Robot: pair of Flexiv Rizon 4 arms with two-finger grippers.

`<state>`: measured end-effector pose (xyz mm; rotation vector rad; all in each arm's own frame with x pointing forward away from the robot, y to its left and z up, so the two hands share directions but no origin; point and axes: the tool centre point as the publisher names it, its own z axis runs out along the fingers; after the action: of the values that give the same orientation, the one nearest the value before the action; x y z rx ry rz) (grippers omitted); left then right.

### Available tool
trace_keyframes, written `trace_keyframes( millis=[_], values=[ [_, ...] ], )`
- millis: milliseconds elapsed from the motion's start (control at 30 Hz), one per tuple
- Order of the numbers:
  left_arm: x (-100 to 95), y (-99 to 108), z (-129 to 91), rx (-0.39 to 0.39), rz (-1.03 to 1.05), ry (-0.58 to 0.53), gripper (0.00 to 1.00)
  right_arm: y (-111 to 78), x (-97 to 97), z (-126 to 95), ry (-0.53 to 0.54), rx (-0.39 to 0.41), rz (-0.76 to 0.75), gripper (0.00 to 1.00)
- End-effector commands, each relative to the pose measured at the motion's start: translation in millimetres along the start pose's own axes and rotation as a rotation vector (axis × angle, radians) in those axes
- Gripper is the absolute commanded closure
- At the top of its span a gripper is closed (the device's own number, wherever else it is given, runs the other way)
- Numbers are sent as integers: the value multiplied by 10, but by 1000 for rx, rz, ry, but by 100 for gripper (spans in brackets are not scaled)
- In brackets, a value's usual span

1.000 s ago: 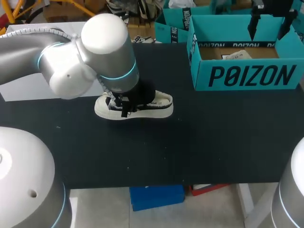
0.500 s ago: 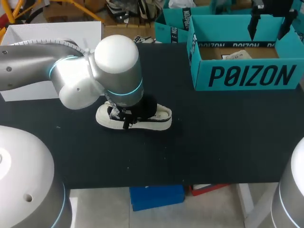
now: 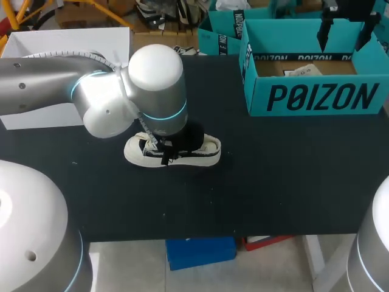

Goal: Take the shoe out of the shoebox, open the shoe tongue, remove and reinsert the insole, then place the shoe into the shoebox

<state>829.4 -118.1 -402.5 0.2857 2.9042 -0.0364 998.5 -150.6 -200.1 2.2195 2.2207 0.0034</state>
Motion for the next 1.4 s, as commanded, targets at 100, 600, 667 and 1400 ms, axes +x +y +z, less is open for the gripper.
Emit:
trace_keyframes(
  millis=[100, 600, 667, 1400],
  values=[
    [-11, 11, -9, 2, 9, 7, 100, 8, 2, -2, -1, 2, 0, 0],
    [-38, 25, -117, -20, 23, 45, 0, 8, 2, -2, -1, 2, 0, 0],
    [-61, 29, -181, -25, 21, 55, 0, 8, 2, -2, -1, 2, 0, 0],
    [-430, 473, -1217, 265, -132, 240, 0, 8, 2, -2, -1, 2, 0, 0]
  ],
)
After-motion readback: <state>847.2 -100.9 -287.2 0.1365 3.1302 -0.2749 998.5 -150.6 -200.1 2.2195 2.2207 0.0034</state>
